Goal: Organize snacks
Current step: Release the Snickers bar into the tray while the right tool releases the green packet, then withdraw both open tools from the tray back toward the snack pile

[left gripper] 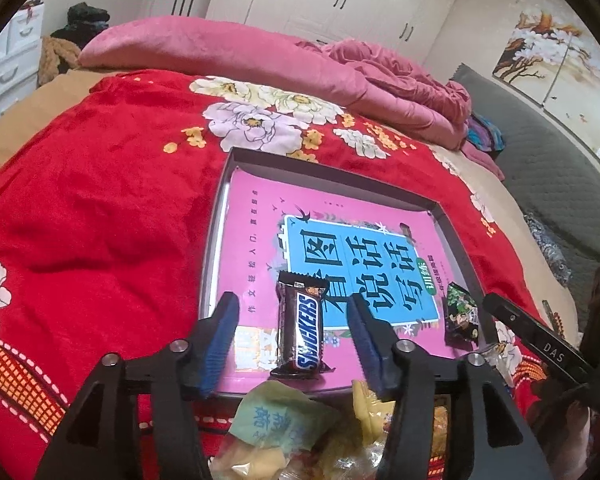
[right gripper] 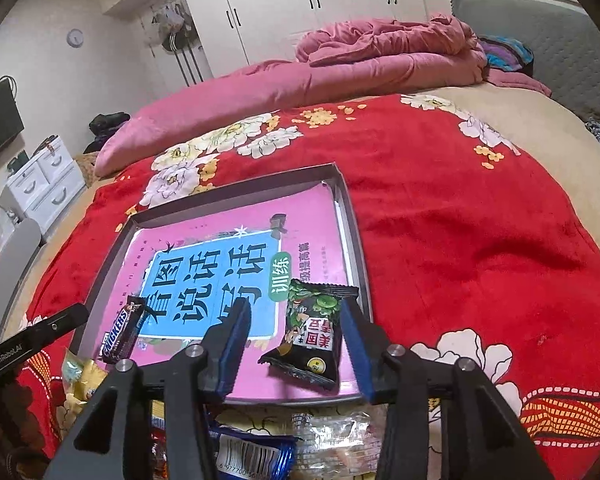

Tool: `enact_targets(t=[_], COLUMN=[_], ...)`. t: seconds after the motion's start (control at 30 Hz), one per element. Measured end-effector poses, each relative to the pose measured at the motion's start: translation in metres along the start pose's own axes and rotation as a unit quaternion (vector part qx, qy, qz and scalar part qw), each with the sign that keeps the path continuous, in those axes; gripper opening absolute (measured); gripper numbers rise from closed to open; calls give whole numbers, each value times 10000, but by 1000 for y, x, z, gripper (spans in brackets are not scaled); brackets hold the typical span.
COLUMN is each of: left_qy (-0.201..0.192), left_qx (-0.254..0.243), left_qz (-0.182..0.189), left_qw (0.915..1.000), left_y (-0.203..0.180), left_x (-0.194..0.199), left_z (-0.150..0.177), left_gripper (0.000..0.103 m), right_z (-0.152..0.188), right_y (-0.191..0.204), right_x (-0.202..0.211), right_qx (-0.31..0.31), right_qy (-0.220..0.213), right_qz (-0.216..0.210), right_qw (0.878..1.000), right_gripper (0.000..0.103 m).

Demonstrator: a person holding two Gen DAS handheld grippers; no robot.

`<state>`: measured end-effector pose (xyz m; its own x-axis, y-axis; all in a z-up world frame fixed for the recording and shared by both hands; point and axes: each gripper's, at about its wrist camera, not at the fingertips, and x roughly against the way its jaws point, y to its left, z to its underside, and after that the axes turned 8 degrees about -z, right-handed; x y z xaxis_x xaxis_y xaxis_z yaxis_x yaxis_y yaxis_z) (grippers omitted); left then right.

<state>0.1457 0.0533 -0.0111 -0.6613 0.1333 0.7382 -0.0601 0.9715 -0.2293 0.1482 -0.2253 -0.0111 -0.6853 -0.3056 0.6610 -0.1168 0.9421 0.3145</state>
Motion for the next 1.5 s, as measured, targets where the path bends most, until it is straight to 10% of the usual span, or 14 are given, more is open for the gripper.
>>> enact_targets(t=[1.5], left_qy=[-244], left_qx=[-6], left_qz=[-331], left_qw=[9992], left_y=[-8], left_x=[58], left_z=[9], left_gripper=[77], right_z=[0], right_y=[25], right_x=[69], right_qx=[281], right_qy=[-371], right_qz=[-232], right_qw=[9986], right_gripper=[88])
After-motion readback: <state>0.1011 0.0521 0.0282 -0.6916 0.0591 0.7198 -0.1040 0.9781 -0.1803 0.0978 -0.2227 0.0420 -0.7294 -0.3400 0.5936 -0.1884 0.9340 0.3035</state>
